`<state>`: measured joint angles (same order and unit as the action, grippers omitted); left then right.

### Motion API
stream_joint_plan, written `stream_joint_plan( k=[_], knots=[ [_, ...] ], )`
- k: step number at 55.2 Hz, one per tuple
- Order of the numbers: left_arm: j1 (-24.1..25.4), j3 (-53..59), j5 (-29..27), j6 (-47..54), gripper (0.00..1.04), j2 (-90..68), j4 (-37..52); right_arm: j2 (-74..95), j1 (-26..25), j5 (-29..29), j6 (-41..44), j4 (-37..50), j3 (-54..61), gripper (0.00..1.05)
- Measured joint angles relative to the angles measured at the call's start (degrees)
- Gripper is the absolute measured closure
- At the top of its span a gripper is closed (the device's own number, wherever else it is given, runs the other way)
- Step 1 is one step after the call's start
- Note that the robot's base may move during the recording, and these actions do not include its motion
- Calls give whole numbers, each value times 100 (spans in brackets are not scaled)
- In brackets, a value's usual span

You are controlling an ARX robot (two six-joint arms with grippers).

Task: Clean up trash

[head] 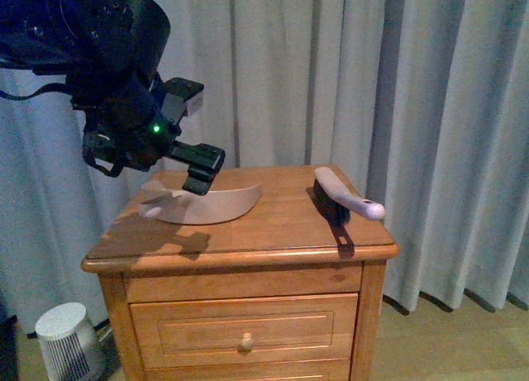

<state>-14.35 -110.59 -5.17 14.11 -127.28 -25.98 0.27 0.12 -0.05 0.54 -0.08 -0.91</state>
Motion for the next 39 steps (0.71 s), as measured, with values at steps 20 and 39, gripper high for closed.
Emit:
stream_joint_plan(
  k=[20,39],
  knots=[
    [96,-70,4,11,8,-275,118,0,0,0,0,0,0,7],
    [223,-210,-87,118,8,-603,201,0,0,0,0,0,0,7]
  ],
)
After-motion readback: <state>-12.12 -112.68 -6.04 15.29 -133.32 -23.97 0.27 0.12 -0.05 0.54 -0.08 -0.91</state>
